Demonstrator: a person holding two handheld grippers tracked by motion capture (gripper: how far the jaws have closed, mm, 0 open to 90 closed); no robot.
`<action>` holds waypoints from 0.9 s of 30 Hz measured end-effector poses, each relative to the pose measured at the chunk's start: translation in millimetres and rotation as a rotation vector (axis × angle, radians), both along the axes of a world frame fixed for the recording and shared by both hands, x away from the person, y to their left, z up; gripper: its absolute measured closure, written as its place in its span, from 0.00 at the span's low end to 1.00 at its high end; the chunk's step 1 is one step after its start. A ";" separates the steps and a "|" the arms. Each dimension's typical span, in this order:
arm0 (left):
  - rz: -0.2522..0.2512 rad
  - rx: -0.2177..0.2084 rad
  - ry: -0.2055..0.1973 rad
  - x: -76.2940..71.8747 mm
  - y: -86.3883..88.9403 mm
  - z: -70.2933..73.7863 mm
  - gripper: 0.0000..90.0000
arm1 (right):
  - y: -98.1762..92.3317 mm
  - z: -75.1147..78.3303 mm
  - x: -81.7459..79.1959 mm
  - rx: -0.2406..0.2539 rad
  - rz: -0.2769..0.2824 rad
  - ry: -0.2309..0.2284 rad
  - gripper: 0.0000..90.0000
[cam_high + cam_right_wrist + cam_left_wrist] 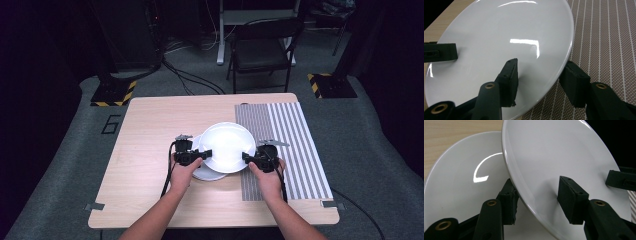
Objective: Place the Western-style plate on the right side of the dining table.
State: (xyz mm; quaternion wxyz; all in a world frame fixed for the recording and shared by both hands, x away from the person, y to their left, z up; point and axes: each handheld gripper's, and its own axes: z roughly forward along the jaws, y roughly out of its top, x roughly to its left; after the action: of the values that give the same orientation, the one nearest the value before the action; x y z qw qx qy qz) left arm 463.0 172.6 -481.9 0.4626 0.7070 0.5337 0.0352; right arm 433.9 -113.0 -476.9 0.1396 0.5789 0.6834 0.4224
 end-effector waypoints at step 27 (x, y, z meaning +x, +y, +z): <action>-0.059 0.008 -0.019 9.3 -29.6 15.3 0.56 | -24.3 16.5 -8.7 -0.017 -0.062 -0.035 0.55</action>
State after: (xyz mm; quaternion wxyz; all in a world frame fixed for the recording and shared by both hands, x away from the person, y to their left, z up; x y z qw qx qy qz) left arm 472.3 143.0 -466.6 0.4658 0.7239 0.5080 0.0303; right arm 425.2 -137.3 -460.4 0.1694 0.5912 0.6660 0.4222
